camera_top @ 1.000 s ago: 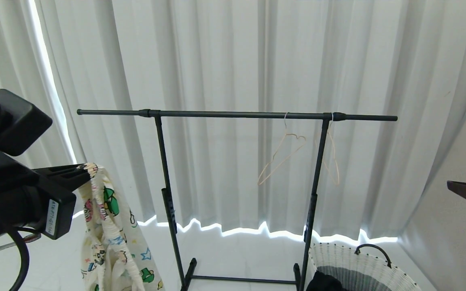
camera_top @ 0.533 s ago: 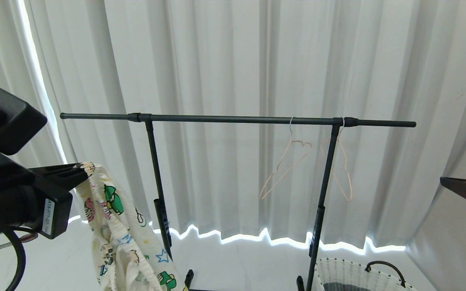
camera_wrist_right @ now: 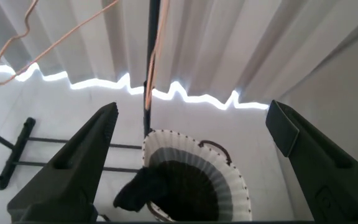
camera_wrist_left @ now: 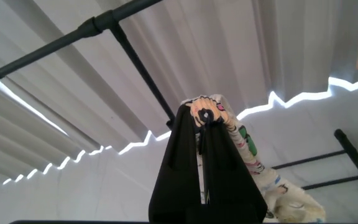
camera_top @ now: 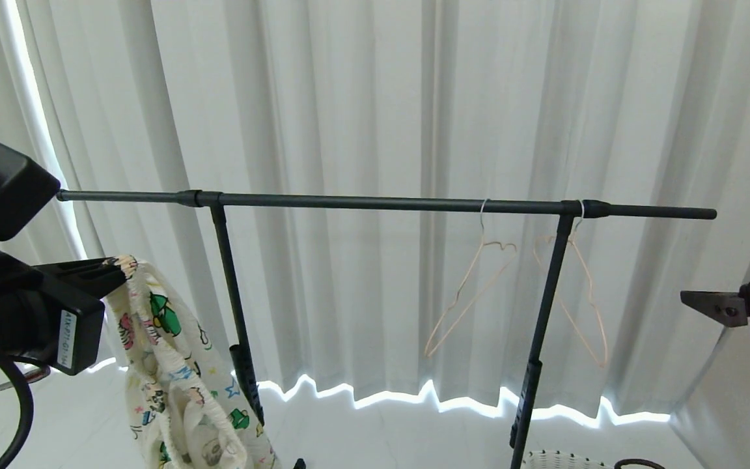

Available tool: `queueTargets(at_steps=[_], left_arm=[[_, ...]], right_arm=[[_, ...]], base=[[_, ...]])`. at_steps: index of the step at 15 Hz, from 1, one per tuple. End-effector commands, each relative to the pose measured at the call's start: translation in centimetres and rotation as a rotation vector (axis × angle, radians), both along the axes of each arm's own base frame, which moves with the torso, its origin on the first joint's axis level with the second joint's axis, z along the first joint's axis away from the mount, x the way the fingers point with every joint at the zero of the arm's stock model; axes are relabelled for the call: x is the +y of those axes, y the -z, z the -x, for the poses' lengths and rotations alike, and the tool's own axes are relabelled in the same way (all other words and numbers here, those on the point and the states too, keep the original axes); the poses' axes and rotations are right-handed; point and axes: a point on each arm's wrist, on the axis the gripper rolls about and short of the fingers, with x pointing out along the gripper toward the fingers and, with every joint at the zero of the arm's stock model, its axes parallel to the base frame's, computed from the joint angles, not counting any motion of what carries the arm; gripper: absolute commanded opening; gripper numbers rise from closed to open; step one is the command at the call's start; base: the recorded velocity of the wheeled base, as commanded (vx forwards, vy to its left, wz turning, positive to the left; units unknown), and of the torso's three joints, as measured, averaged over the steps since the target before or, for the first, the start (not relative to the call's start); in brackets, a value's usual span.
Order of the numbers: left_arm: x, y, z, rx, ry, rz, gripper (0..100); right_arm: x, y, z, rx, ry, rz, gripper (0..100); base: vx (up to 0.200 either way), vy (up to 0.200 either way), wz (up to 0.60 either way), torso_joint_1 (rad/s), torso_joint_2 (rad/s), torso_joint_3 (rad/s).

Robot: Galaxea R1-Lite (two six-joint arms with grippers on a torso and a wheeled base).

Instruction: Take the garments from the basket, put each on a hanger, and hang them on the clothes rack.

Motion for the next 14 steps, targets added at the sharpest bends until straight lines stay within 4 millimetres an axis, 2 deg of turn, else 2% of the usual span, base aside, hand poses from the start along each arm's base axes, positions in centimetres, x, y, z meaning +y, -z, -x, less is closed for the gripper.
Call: queueTargets(at_steps=[1,8,11,14], left_arm=[[0.0,0.0,0.0,-0.001,-0.003,0.000,0],[0.0,0.1,-0.1,0.005,-0.002,-0.003,0],[0.0,0.3,0.1,0.007,0.004,-0.003,0],[0.0,0.2,0.1,0.004,0.004,-0.001,0]], right_arm=[[0.5,0.5,-1.2,0.023,0.000,0.009,100],[1.4,1.8,-4.1,0.043,0.027,-0.010,100],[1.5,2.6,-5.1,0.071,0.041,-0.003,100],[0.6,4.3,-6.5,0.139,0.123,-0.021,100]], base=[[0.200,0.000,0.00,0.007,0.00,0.002],[0.200,0.000,0.00,0.005,0.00,0.004],[0.000,0.000,0.00,0.000,0.00,0.000],[0.000,0.000,0.00,0.000,0.00,0.000]])
